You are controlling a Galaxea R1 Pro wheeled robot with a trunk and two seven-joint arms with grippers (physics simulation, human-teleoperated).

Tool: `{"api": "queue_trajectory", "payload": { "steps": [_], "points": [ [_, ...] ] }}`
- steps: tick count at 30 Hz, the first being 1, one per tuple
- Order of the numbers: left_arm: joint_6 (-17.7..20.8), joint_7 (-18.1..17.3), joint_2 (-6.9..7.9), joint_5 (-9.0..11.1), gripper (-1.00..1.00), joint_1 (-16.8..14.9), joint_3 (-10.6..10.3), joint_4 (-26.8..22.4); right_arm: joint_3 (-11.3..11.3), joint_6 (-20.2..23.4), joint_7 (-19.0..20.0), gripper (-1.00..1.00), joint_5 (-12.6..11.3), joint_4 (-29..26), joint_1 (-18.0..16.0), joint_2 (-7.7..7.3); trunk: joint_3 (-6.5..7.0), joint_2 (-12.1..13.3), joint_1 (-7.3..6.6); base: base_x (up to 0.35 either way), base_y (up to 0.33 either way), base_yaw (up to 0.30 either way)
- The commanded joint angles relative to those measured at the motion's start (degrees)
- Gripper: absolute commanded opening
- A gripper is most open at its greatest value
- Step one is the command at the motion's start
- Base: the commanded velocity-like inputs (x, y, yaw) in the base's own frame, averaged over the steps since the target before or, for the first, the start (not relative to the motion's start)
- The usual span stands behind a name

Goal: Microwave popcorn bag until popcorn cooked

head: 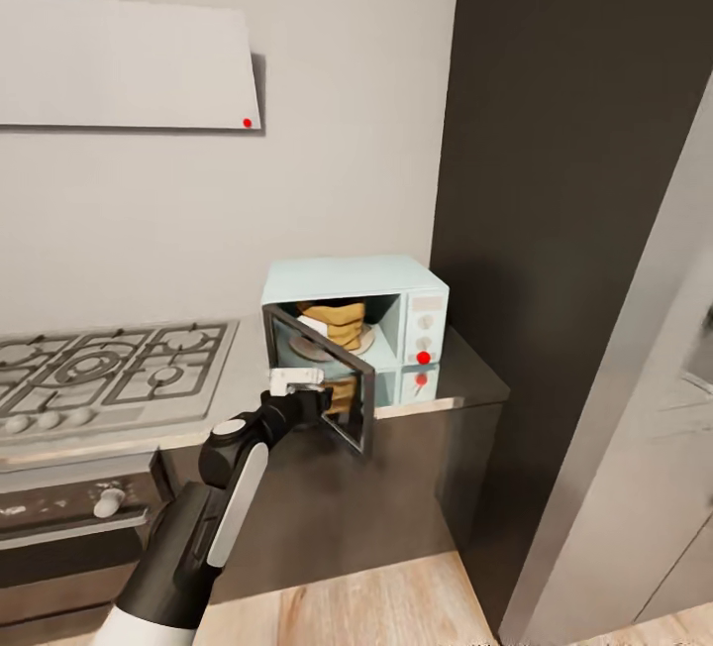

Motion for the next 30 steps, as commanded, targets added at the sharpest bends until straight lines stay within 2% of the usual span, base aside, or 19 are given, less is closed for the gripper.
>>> {"api": "queue_trajectory", "payload": {
  "steps": [1,8,21,30],
  "points": [
    [0.2,0.5,0.00,0.9,1.00,0.0,-0.1,-0.1,-0.5,0.1,0.2,1.00,0.5,0.1,-0.1,-0.03,-0.03,0.0,0.00,0.000,0.000,-0.224],
    [0.2,0.7,-0.01,0.8,1.00,0.0,0.0,-0.1,-0.5,0.1,0.1,1.00,0.5,0.1,-0.1,-0.03,0.25,0.0,0.00,0.049,0.000,-0.224],
    [0.1,0.9,-0.09,0.4,1.00,0.0,0.0,0.0,-0.5,0.1,0.1,1.00,0.5,0.1,-0.1,-0.06,0.76,0.0,0.00,0.265,0.000,-0.223],
    [0.1,0.9,-0.02,0.3,1.00,0.0,0.0,-0.1,-0.6,0.0,0.1,1.00,0.5,0.1,-0.1,-0.20,0.80,0.0,0.00,0.165,0.000,-0.072]
  ]
}}
